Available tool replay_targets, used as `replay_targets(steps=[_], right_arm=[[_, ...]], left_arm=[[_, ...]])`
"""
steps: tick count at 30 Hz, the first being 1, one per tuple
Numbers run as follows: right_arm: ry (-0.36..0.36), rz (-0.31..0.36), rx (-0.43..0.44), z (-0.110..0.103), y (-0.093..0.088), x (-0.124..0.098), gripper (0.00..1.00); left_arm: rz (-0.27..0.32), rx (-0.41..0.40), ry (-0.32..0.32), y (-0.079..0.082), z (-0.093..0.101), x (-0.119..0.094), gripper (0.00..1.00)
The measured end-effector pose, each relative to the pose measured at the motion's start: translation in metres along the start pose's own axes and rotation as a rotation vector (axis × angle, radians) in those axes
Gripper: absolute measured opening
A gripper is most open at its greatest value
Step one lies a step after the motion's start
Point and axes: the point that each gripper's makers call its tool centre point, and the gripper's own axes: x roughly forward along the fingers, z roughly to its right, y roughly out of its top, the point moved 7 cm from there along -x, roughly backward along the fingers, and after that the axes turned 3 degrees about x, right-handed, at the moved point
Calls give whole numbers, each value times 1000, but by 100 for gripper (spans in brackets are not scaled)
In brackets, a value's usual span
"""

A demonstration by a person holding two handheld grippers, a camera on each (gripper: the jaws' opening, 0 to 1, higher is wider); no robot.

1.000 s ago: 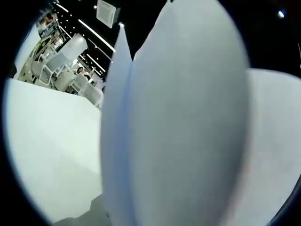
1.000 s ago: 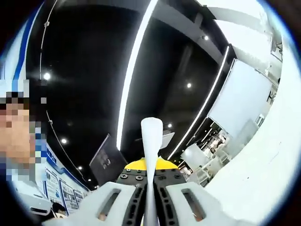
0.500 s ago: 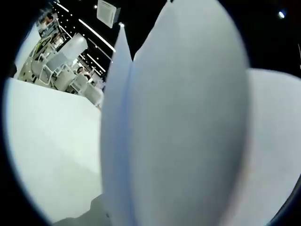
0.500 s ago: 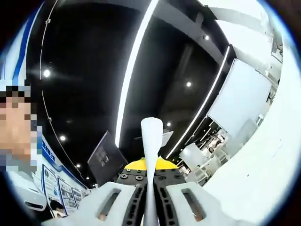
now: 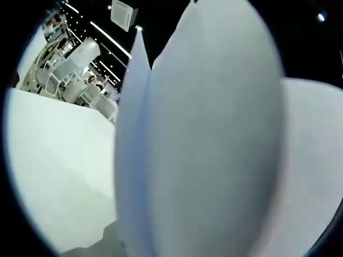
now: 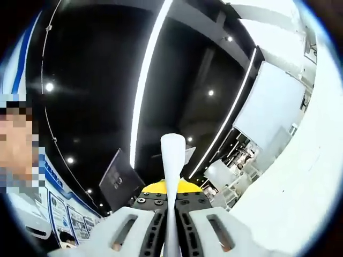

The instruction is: Organize the stack of printing papers by aligning and flattening the scattered papers on the table

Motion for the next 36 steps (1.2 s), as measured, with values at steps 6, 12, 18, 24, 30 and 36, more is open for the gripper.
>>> replay_targets(steps=[6,12,18,24,30,36], right_arm=[[-1,-17,-7,4,-6,-1,0],[-6,-32,-9,9,-12,-2,0],[-35,-37,-14,18,-15,-5,0],[-80,-39,-21,27,-16,-10,0],[-107,-45,-21,32,-19,-11,0],[-115,-53,-12,34,-22,-11,0]], left_arm=[[0,-1,0,-1,2,0,7],[0,0,0,-2,7,-1,7],[1,-2,0,-2,8,-1,7],[1,-2,0,-2,8,-2,7],[2,-3,1,-1,-2,-1,7],[2,-4,1,0,-9,0,7]])
